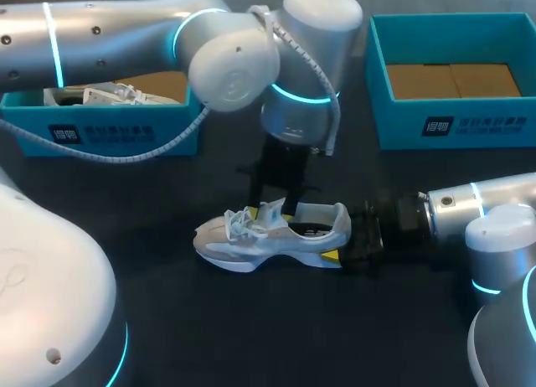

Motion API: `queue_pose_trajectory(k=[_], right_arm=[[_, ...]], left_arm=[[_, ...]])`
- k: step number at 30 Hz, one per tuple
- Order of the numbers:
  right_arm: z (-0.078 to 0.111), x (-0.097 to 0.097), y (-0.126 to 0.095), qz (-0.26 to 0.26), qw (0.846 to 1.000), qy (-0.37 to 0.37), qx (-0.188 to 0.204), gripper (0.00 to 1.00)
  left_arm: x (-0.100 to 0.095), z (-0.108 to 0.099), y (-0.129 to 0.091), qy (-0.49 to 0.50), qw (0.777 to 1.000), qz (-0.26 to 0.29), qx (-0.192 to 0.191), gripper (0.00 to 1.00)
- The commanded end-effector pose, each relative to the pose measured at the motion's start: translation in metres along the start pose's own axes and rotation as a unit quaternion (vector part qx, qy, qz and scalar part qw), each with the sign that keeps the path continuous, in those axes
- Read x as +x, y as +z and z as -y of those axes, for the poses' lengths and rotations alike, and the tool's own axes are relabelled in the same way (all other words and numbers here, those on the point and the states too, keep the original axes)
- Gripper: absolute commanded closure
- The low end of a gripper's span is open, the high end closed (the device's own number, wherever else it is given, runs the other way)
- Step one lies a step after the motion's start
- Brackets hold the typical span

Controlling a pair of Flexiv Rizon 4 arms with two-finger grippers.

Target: Take the shoe out of the shoebox, open the shoe tongue, remove and reinsert the insole, then place the shoe into the shoebox

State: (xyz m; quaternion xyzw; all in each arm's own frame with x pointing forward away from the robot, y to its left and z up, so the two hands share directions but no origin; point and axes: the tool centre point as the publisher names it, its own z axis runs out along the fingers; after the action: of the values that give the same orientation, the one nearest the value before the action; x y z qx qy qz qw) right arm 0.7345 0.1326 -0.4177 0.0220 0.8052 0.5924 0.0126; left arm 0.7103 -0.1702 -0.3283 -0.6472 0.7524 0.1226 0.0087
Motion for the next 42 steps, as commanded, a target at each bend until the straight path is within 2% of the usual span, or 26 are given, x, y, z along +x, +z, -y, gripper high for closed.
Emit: queue_pose_trajectory(k=[1, 3, 9, 13, 15, 16, 24, 30, 37, 42], right_arm=[[0.001, -0.001, 0.003, 0.000, 1.000, 0.000, 0.002, 1.00], [0.001, -0.001, 0.003, 0.000, 1.000, 0.000, 0.002, 1.00], [0.001, -0.001, 0.003, 0.000, 1.000, 0.000, 0.002, 1.00], [0.001, -0.001, 0.003, 0.000, 1.000, 0.000, 0.002, 1.00], [0.001, -0.001, 0.003, 0.000, 1.000, 0.000, 0.002, 1.00], [0.001, -0.001, 0.003, 0.000, 1.000, 0.000, 0.002, 1.00], [0.001, -0.001, 0.003, 0.000, 1.000, 0.000, 0.002, 1.00], [0.001, -0.001, 0.003, 0.000, 1.000, 0.000, 0.002, 1.00], [0.001, -0.001, 0.003, 0.000, 1.000, 0.000, 0.002, 1.00], [0.001, -0.001, 0.003, 0.000, 1.000, 0.000, 0.002, 1.00]], left_arm=[[0.004, 0.001, 0.001, -0.001, 1.000, 0.001, 0.001, 0.55], [0.006, 0.002, 0.001, -0.002, 1.000, 0.000, 0.002, 0.56], [0.005, 0.003, -0.003, -0.005, 1.000, -0.006, 0.003, 0.76], [-0.001, 0.001, -0.006, -0.005, 1.000, -0.016, 0.004, 0.81], [-0.004, 0.000, -0.006, -0.005, 1.000, -0.022, 0.006, 0.91], [-0.007, -0.001, -0.007, -0.005, 1.000, -0.028, 0.006, 1.00], [-0.040, -0.013, -0.015, -0.005, 0.996, -0.089, 0.012, 1.00], [-0.068, -0.019, -0.013, -0.016, 0.990, -0.136, 0.011, 1.00], [-0.094, -0.019, -0.003, -0.035, 0.983, -0.181, -0.003, 1.00], [-0.108, -0.016, 0.016, -0.047, 0.980, -0.194, -0.022, 1.00]])
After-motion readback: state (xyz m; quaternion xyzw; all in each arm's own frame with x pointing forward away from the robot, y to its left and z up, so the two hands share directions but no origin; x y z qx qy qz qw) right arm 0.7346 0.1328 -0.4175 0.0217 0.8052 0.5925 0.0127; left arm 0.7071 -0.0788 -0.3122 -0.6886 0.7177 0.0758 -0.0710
